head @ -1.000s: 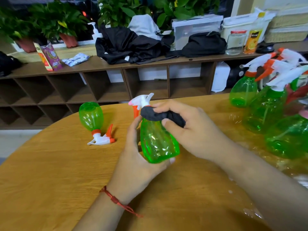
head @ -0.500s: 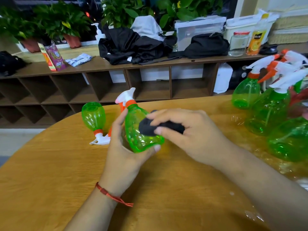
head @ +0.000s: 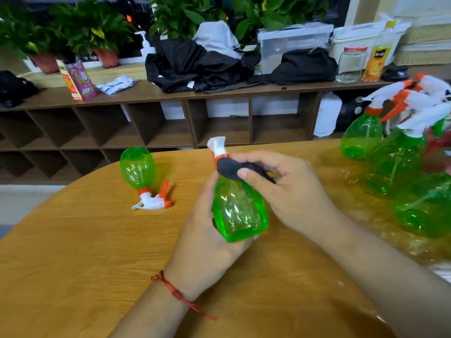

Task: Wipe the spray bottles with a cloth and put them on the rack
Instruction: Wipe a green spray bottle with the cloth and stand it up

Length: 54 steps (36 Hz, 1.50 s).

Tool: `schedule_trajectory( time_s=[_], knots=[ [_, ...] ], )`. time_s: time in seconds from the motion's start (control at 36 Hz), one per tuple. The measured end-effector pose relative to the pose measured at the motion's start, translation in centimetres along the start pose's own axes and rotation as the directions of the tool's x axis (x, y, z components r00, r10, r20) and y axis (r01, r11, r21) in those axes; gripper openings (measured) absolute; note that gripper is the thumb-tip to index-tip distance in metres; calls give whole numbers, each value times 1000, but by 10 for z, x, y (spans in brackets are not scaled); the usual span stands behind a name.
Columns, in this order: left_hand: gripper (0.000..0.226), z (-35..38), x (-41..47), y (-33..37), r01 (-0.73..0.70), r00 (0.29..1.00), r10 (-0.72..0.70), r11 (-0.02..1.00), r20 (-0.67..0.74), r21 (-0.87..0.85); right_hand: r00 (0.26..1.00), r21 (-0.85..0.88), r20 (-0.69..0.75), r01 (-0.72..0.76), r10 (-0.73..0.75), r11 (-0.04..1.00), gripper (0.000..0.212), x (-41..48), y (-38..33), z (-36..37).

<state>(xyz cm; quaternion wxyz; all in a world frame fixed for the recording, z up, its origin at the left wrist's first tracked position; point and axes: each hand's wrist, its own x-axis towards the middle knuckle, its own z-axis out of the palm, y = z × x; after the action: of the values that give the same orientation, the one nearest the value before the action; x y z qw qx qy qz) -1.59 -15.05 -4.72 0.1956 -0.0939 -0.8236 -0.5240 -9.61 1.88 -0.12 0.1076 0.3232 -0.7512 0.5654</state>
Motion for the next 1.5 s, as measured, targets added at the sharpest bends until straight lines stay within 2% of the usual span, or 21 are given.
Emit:
schedule_trajectory(
  time_s=[0.06,0.14,0.25,0.33,0.42,0.53,0.61,0.72,0.78,0.92,1.03,1.14,1.22,1.33,1.39,1.44,1.5],
  knots=[
    [116,-1,1,-1,23,999,-23,999,-26,-34,998,-93,1,59,-59,994,25,-3,-2,1],
    [115,-9,3,-3,52,992,-63,993,-106,-103,980,-156,76,192,-182,969,23,-6,-5,0],
    [119,-21,10,-9,67,968,-115,975,-223,-210,909,-214,217,400,-356,891,18,-8,-9,4],
    [120,-21,14,-7,65,954,-147,952,-261,-300,875,-218,260,464,-407,858,16,-8,-7,7],
    [112,-18,10,-1,59,962,-139,947,-237,-317,916,-163,160,393,-368,905,18,-7,-3,5],
    [110,-17,7,1,35,982,-78,969,-170,-245,988,73,46,141,-145,987,24,-2,1,-2],
    [112,-14,3,2,26,995,-47,970,-83,-243,999,172,7,30,-32,985,26,1,6,-5],
    [111,-10,-3,18,55,998,-44,943,42,-330,997,305,-3,-72,77,950,26,4,7,-7],
    [110,-13,-1,19,65,996,-44,952,78,-300,994,320,-17,-94,105,943,26,6,10,-9],
    [111,-13,1,8,4,995,-1,999,99,-33,994,242,-32,-96,107,966,25,3,13,-4],
    [119,-2,0,2,4,999,-5,1000,38,24,998,-55,-33,43,-45,998,24,-2,11,5],
    [116,-7,2,0,38,998,-40,999,-58,-39,983,-159,26,183,-181,970,22,-7,4,5],
    [113,-15,6,1,57,987,-77,989,-145,-133,938,-216,76,348,-339,912,22,-10,0,8],
    [119,-23,12,-6,63,961,-150,937,-232,-342,867,-181,132,498,-481,848,19,-12,0,8],
    [118,-21,12,-8,63,958,-185,881,-219,-468,861,-169,132,508,-491,845,19,-13,1,9],
    [113,-19,10,-7,72,964,-184,875,-191,-478,881,-146,90,473,-464,869,20,-13,2,10],
    [109,-20,8,-5,73,972,-161,898,-169,-435,929,-82,28,370,-369,925,22,-10,1,9]
  ],
)
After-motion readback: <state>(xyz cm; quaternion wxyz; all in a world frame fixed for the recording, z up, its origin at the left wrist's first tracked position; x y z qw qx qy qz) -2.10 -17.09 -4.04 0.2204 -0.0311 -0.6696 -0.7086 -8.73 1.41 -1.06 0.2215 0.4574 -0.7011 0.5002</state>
